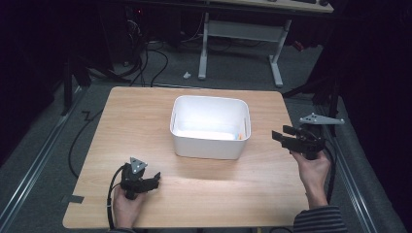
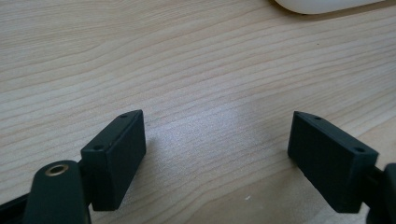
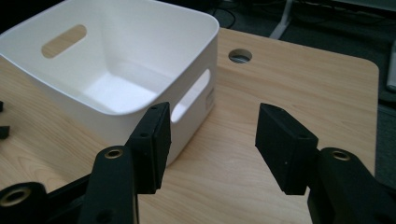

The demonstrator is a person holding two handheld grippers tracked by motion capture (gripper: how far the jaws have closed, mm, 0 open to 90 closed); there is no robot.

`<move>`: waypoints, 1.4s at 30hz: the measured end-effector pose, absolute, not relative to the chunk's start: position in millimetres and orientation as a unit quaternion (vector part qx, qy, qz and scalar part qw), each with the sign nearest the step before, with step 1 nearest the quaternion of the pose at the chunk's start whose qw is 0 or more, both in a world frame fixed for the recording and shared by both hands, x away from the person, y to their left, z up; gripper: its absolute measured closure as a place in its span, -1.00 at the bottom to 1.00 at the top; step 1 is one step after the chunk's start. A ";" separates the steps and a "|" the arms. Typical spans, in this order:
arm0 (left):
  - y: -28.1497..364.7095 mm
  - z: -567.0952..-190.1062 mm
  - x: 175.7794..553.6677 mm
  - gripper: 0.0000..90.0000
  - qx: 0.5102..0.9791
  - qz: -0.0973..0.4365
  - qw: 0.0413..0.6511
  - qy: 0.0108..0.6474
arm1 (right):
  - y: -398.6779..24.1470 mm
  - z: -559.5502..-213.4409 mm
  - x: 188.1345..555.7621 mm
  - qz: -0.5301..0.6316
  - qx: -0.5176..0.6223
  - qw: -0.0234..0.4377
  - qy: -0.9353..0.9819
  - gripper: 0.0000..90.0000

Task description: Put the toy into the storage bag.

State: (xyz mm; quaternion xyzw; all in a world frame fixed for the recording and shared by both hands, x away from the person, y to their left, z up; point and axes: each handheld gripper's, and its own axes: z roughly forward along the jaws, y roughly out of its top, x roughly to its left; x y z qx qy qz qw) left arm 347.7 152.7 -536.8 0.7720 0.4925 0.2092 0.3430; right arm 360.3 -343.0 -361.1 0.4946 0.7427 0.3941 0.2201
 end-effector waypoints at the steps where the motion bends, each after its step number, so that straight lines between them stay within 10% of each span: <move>1: 152.7 -536.8 347.6 -0.56 0.772 0.209 0.343 0.493 | -344.0 -361.5 358.6 0.393 0.496 0.220 0.743 0.02; 42: 152.6 -536.8 347.6 -0.56 0.773 0.209 0.343 0.491 | -352.8 -420.6 320.5 0.405 0.508 0.212 0.730 -0.07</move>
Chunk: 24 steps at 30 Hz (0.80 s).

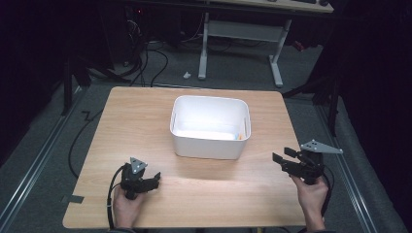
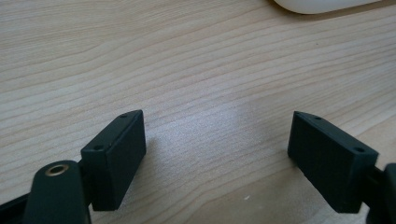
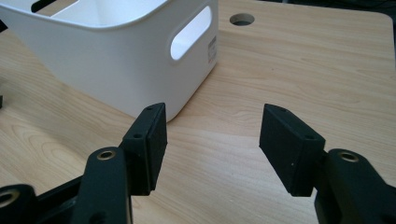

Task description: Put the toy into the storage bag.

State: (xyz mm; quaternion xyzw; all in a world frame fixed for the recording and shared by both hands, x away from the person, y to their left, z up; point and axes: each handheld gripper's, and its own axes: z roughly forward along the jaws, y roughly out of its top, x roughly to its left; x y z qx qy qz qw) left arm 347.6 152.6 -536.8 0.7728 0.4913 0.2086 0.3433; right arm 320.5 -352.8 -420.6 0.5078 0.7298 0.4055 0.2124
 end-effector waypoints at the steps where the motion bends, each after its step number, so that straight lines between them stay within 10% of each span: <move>1: 152.6 -536.8 347.6 -0.56 0.773 0.209 0.343 0.491 | -351.4 -421.8 320.0 0.404 0.511 0.210 0.729 -0.07; 24: 152.6 -536.8 347.6 -0.56 0.773 0.208 0.343 0.491 | -335.9 -453.7 323.0 0.393 0.507 0.184 0.745 -0.09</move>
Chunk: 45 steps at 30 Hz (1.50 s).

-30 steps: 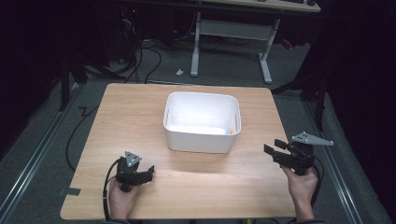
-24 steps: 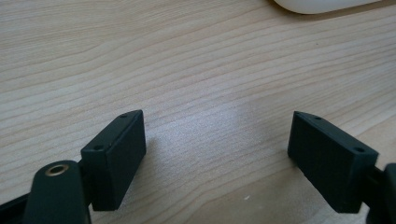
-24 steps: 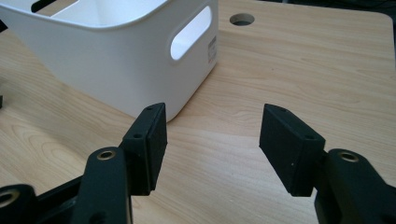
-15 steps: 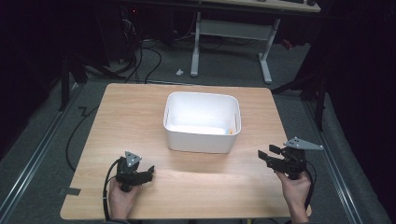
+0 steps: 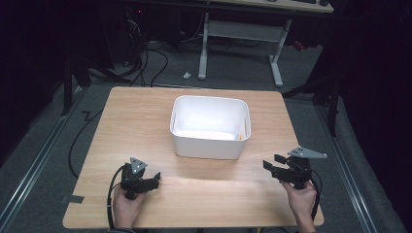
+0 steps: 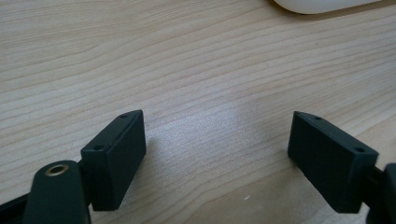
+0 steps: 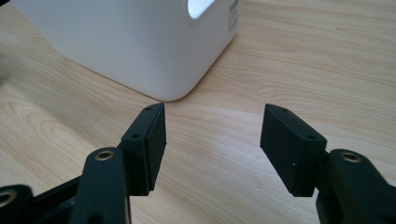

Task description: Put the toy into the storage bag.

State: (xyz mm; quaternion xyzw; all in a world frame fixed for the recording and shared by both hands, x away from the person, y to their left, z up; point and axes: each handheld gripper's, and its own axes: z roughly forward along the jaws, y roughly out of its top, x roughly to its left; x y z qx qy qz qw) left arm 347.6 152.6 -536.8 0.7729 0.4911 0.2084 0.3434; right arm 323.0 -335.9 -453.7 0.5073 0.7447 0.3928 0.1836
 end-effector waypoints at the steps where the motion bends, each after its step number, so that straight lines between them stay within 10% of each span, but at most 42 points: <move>1: 152.6 -536.8 347.6 -0.56 0.773 0.208 0.343 0.491 | -335.1 -455.3 323.3 0.394 0.508 0.183 0.744 -0.09; 45: 152.6 -536.8 347.6 -0.56 0.773 0.209 0.343 0.491 | -317.6 -510.1 338.4 0.344 0.532 0.171 0.755 -0.10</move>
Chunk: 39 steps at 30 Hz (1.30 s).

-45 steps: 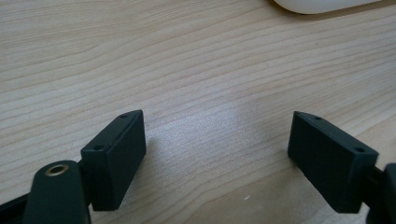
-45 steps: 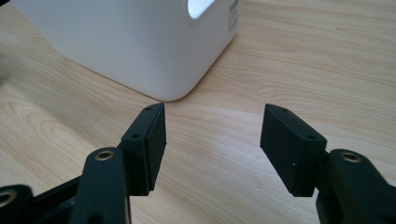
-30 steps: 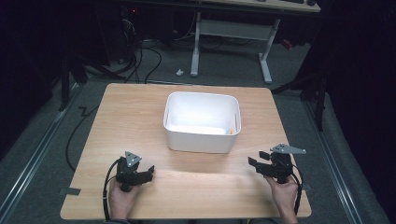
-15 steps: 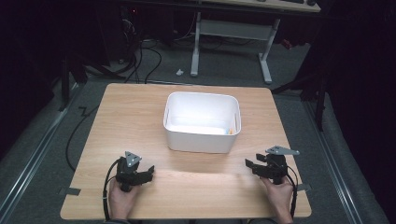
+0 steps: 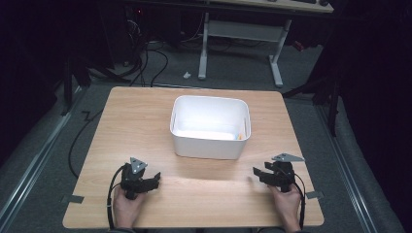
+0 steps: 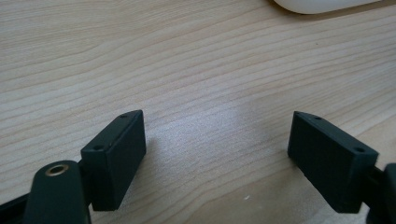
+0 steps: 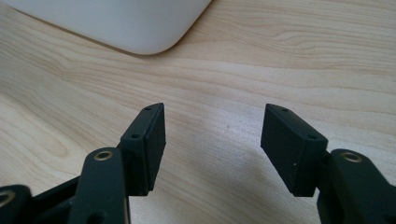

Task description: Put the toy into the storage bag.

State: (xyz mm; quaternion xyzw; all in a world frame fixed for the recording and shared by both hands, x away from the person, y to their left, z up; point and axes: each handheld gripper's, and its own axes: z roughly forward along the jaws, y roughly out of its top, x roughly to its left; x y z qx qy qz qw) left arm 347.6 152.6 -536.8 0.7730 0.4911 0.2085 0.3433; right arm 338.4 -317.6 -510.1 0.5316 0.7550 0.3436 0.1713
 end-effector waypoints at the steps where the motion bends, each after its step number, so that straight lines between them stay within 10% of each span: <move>1: 152.6 -536.8 347.6 -0.56 0.773 0.209 0.343 0.491 | -317.2 -511.2 338.8 0.342 0.533 0.171 0.755 -0.10; 39: 152.5 -536.8 347.4 -0.56 0.774 0.208 0.344 0.490 | -305.0 -528.5 339.3 0.314 0.516 0.223 0.765 -0.20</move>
